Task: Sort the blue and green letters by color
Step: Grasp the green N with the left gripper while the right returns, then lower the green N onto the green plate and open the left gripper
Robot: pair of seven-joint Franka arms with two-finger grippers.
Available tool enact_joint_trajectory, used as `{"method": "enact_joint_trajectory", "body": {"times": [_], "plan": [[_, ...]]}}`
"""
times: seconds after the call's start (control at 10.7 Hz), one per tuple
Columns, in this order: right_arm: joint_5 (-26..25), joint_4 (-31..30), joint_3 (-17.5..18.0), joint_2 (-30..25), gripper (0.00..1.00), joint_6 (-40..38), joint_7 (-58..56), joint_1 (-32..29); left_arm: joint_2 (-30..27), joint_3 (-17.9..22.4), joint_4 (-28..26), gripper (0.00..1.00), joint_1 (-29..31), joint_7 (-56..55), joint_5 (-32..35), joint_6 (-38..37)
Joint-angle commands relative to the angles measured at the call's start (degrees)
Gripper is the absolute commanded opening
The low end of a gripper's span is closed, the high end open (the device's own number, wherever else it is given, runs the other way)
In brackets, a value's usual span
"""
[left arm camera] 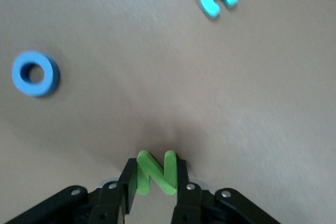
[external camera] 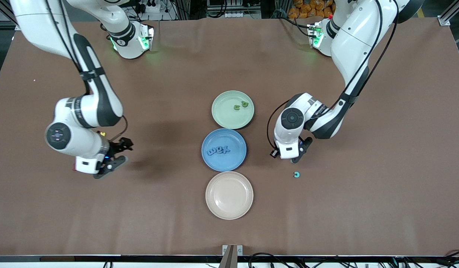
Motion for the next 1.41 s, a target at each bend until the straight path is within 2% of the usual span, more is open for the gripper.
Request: {"method": "enact_joint_trajectory", "body": {"times": [0.0, 0.19, 0.38, 0.56, 1.03, 1.13, 1.22, 1.31], "plan": [[-2.8, -6.2, -1.2, -4.4, 1.0, 1.1, -0.6, -4.6, -3.0, -0.8, 0.4, 0.0, -3.4, -0.6, 0.7, -1.9], [-2.9, -11.2, -1.8, -5.9, 1.0, 7.0, -0.7, -5.9, -3.2, -1.2, 0.5, 0.0, -7.3, -3.9, 0.6, -2.7], [-2.9, -16.0, -1.8, -6.4, 1.0, 13.9, -1.2, -6.8, -3.5, -1.3, 3.3, 0.0, -12.3, -8.4, 0.1, -4.2], [-2.8, -18.8, -1.8, -6.2, 1.0, 18.1, -2.7, -8.7, -3.1, -1.3, 5.9, 0.0, -17.0, -10.2, -1.7, -6.7], [-2.6, -24.3, -1.7, -3.6, 1.0, 27.4, -5.0, -11.1, -1.8, -1.3, 5.8, 0.0, -24.7, -11.9, -2.4, -6.9], [-2.6, -24.8, -1.7, -3.5, 1.0, 27.5, -5.0, -11.2, -1.5, -1.3, 5.9, 0.47, -24.9, -11.8, -2.3, -6.8], [-2.6, -25.4, -1.7, -3.5, 1.0, 28.2, -5.0, -11.4, -1.3, -1.2, 5.8, 0.99, -25.0, -11.6, -1.7, -6.9], [-2.4, -26.0, -1.6, -3.0, 1.0, 29.5, -5.0, -11.5, -1.4, -1.2, 5.5, 1.0, -24.9, -11.6, -1.6, -7.3]]}}
